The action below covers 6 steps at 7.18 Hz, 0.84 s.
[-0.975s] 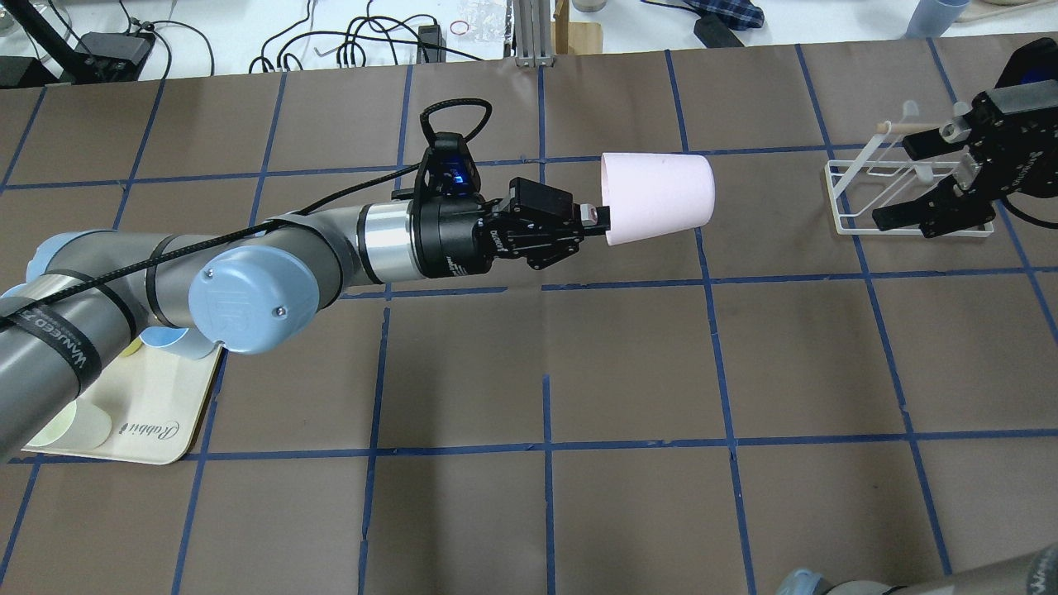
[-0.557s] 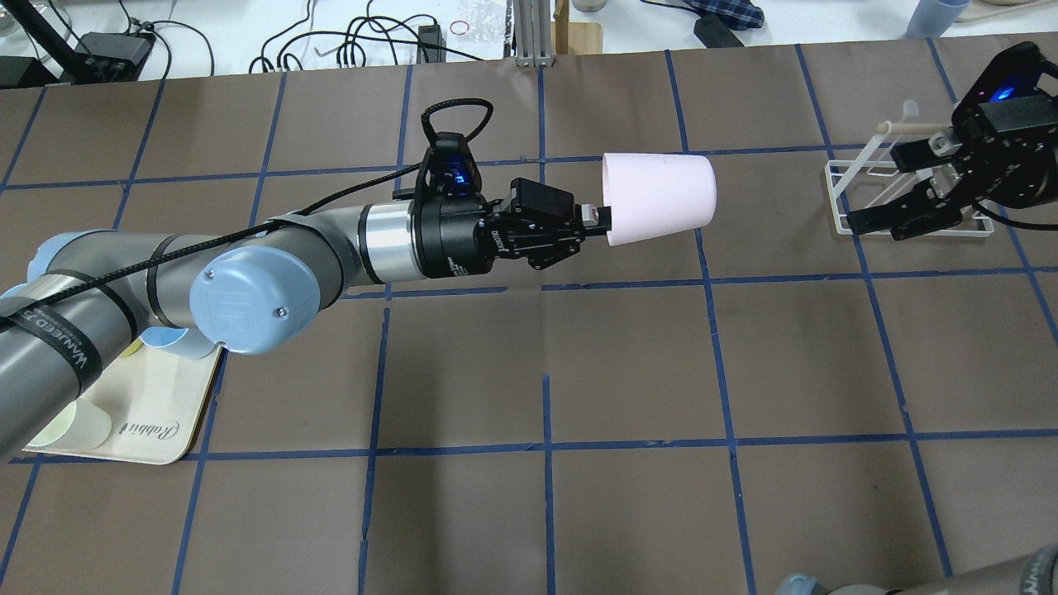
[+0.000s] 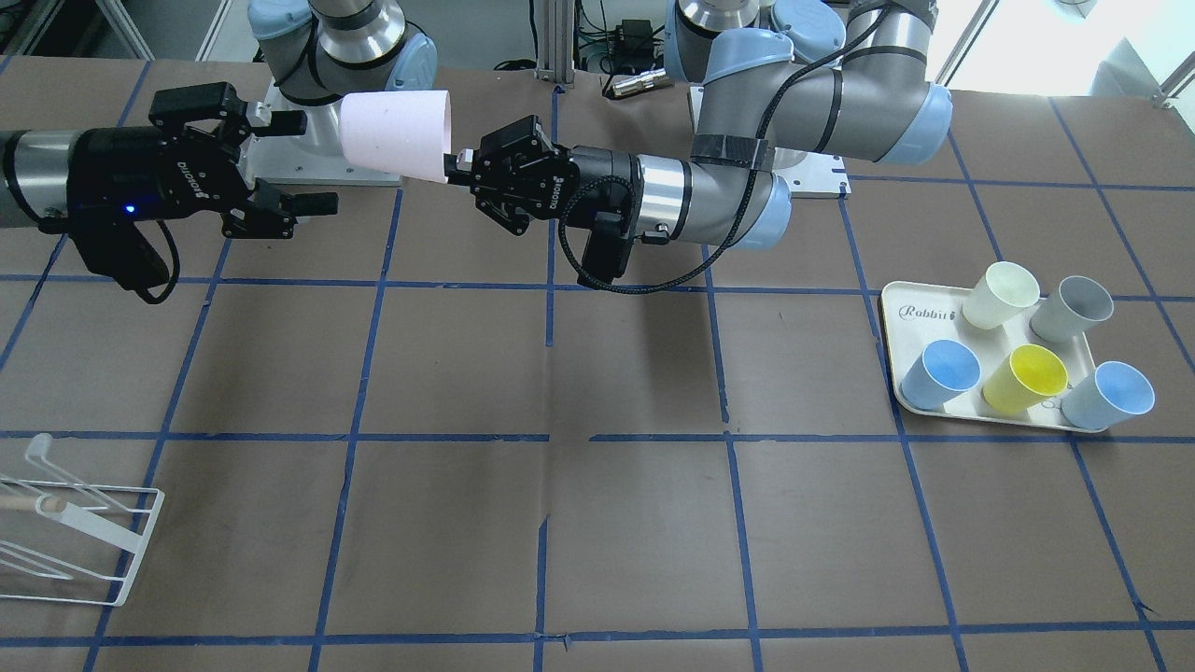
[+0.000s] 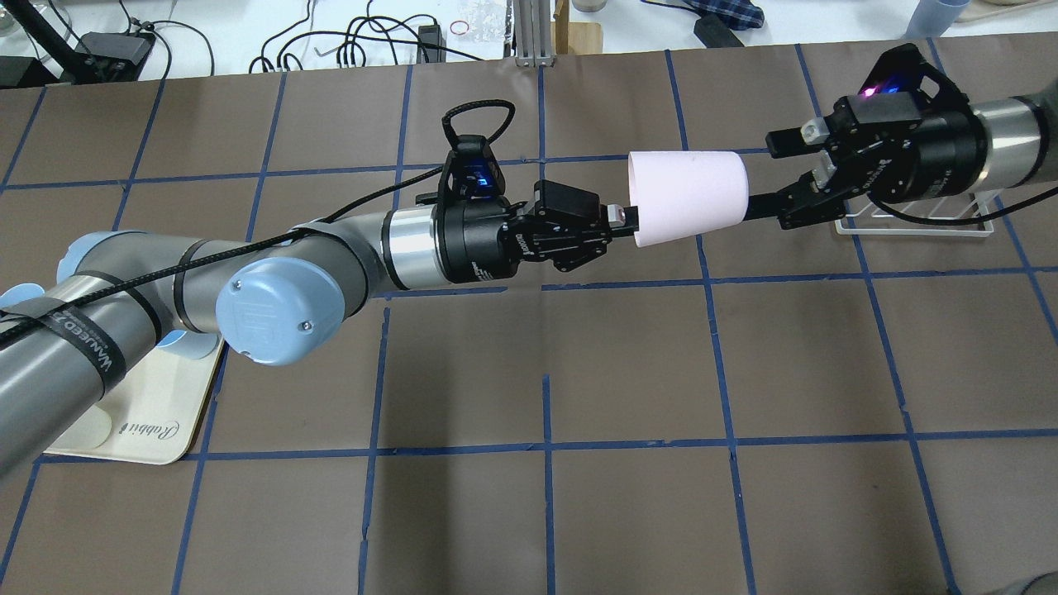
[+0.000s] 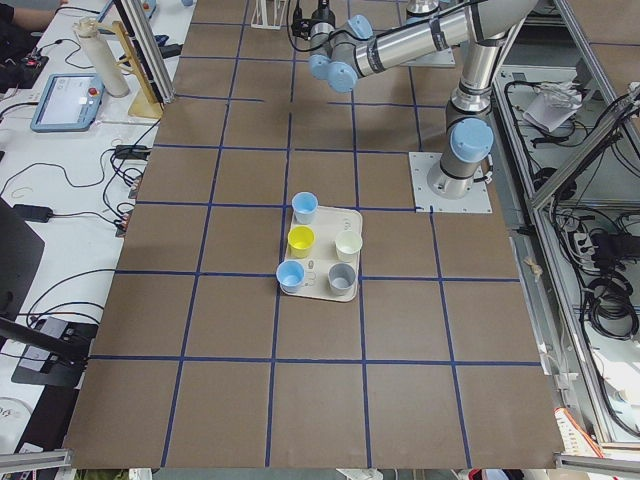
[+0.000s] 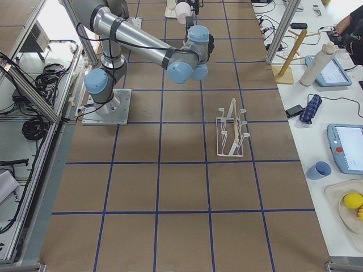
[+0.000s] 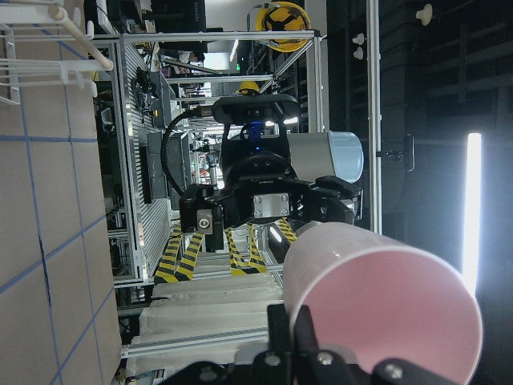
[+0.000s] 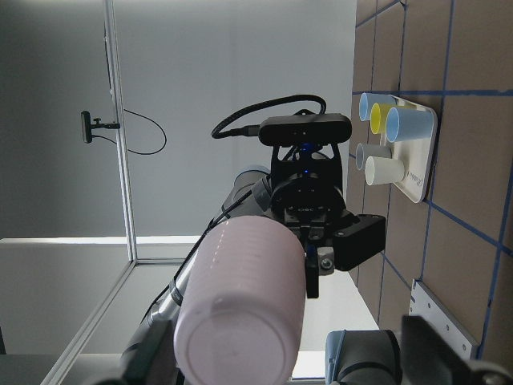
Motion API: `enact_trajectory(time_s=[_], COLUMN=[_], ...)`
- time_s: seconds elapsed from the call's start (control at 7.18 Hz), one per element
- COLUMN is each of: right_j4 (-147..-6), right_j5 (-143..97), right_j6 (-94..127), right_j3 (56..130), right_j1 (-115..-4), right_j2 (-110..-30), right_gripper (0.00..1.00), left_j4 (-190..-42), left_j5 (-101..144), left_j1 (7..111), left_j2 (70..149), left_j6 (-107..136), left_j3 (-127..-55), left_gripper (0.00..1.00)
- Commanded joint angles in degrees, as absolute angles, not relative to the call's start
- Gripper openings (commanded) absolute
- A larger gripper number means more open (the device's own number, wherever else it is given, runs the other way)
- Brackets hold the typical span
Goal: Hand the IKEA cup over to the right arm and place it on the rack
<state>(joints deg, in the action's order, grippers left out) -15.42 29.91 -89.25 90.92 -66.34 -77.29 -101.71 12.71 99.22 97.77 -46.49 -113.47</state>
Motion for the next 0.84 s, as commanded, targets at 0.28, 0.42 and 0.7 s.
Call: enact_trajectory(time_s=[0.28,0.42,0.7], right_j4=[-9.94,-7.15,-4.85], right_j5=[27.25,27.07,27.07], right_j6=[-89.47,-89.65,-89.56], right_j3=[90.87,90.88,90.97], right_j1=[-67.94,-67.94,-67.94], right_j2=[-78.65,-78.75,-78.75], right_gripper=[1.0,1.0,1.0], left_j4=[-101.6,-101.6,-101.69], left_j5=[13.18,13.18,13.18], left_j1=[100.11,100.11,100.11], left_j2=[97.65,98.08,99.05], left_j6=[-46.49,-46.49,-46.49], left_j3=[-113.47,-113.55,-113.9], left_gripper=[0.0,0.0,0.0])
